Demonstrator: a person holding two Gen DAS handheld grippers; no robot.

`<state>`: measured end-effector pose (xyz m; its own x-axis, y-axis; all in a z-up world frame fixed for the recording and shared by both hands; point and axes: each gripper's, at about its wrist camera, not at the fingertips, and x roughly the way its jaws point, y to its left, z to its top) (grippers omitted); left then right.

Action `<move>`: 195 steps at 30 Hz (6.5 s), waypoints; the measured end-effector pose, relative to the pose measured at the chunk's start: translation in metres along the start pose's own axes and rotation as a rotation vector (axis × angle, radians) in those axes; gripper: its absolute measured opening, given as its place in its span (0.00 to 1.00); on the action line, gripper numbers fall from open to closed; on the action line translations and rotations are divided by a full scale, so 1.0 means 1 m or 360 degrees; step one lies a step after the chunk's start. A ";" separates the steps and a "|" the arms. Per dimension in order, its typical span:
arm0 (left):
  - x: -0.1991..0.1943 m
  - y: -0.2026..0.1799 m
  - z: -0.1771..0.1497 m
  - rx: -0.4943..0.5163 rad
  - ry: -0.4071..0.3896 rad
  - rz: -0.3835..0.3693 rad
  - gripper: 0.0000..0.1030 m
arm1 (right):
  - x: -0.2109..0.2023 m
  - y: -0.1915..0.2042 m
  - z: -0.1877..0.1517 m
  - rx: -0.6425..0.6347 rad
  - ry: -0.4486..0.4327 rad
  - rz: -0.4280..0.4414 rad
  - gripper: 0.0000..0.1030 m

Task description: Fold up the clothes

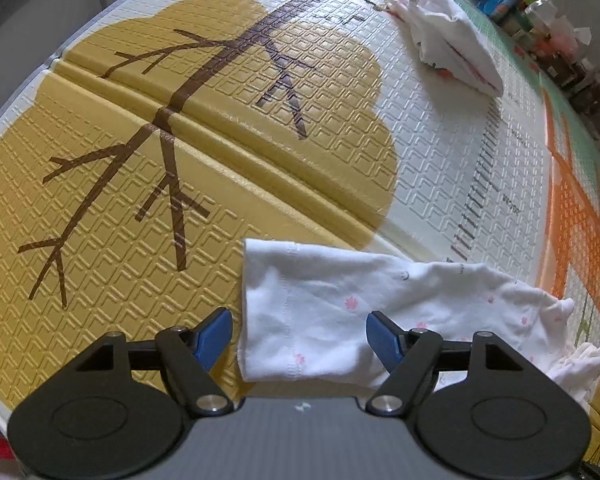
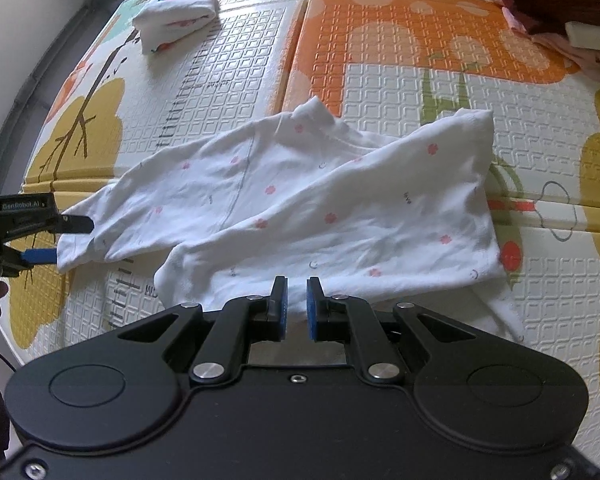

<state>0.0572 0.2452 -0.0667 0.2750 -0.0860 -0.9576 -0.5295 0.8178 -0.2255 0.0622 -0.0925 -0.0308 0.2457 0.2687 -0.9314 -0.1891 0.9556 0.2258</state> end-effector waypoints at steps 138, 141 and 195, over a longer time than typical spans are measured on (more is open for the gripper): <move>0.000 0.033 0.027 0.0046 0.0074 -0.0251 0.14 | 0.104 0.238 0.003 -0.0713 -0.0038 0.0334 0.15; -0.003 0.032 0.026 0.0048 0.0061 -0.0253 0.12 | 0.104 0.239 0.003 -0.0720 -0.0041 0.0331 0.12; -0.050 -0.196 -0.047 0.0781 0.0053 -0.0523 0.12 | -0.043 0.038 0.007 0.0030 -0.0452 0.0191 0.07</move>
<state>0.1095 0.0619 0.0174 0.3322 -0.3908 -0.8584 0.0146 0.9121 -0.4096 0.0510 -0.0665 0.0199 0.4792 0.4004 -0.7810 -0.2161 0.9163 0.3371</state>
